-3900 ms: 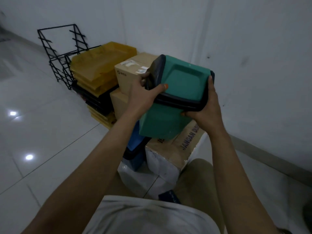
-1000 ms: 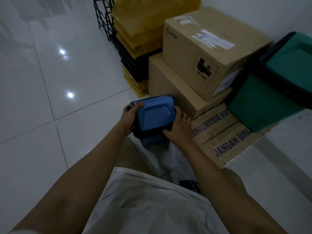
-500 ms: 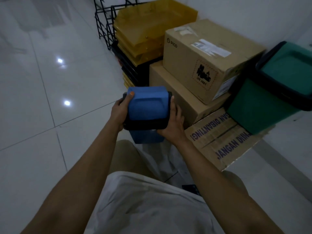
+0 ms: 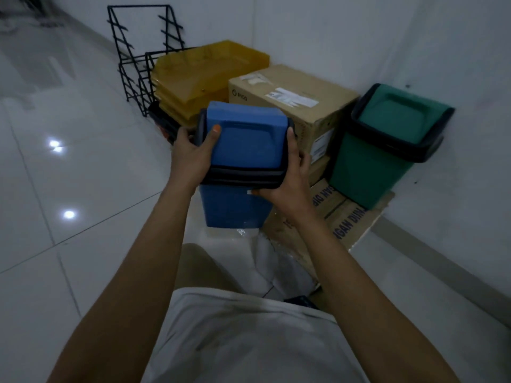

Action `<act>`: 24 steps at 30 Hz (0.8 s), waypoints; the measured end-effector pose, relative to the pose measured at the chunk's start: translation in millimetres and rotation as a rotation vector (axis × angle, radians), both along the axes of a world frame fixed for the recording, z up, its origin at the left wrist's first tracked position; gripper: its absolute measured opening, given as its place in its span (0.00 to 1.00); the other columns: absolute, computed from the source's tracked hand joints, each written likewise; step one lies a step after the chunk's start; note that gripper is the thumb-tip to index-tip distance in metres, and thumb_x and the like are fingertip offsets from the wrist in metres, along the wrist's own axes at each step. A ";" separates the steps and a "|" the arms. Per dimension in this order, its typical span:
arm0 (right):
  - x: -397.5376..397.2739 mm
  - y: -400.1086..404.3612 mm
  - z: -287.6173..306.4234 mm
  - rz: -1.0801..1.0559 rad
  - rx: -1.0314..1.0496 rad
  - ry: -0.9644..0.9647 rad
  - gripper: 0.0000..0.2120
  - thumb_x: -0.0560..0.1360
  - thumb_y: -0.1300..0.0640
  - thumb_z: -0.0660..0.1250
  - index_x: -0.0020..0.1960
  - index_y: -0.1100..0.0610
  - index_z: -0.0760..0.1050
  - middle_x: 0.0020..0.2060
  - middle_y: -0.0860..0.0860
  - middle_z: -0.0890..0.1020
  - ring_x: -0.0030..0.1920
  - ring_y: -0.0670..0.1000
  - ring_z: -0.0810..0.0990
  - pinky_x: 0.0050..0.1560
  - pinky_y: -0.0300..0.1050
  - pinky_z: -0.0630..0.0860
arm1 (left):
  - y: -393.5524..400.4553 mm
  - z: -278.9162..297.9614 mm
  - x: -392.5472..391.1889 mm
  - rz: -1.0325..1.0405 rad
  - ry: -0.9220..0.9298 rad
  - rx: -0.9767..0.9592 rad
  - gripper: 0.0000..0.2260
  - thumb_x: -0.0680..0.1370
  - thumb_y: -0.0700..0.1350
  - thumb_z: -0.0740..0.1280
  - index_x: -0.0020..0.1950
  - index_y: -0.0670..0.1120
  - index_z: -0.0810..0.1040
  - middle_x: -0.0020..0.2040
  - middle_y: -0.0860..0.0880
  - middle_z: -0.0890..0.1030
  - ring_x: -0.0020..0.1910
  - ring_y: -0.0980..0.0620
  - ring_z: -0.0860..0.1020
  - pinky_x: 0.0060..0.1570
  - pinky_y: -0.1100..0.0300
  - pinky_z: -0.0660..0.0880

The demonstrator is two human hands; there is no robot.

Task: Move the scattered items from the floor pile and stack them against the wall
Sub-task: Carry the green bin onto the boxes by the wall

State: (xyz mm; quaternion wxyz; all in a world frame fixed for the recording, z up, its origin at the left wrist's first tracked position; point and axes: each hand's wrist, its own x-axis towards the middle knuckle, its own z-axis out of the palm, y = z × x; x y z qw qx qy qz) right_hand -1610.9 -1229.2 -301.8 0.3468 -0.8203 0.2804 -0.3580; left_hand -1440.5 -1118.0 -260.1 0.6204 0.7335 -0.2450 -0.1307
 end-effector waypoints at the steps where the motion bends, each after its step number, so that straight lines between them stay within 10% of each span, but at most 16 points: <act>1: -7.4 1.1 0.4 -0.013 0.012 -0.023 0.65 0.58 0.49 0.84 0.78 0.40 0.40 0.69 0.52 0.56 0.71 0.54 0.62 0.68 0.53 0.65 | -1.2 4.6 -6.1 -0.024 -0.019 -0.015 0.30 0.71 0.66 0.68 0.64 0.48 0.70 0.60 0.51 0.76 0.57 0.52 0.76 0.52 0.56 0.77; 6: -40.5 7.4 11.2 -0.080 -0.008 -0.113 0.64 0.58 0.50 0.84 0.79 0.46 0.42 0.66 0.51 0.57 0.66 0.46 0.63 0.64 0.37 0.62 | -14.0 28.7 -29.5 -0.078 -0.093 -0.030 0.31 0.70 0.66 0.69 0.64 0.47 0.72 0.59 0.51 0.76 0.55 0.53 0.76 0.49 0.58 0.77; 24: -136.6 -36.2 20.2 -0.299 -0.029 -0.096 0.58 0.60 0.56 0.83 0.79 0.47 0.50 0.71 0.53 0.60 0.68 0.47 0.65 0.67 0.42 0.67 | -82.9 16.2 -115.1 -0.409 -0.061 -0.080 0.19 0.78 0.57 0.66 0.65 0.53 0.69 0.51 0.61 0.75 0.48 0.65 0.75 0.43 0.68 0.73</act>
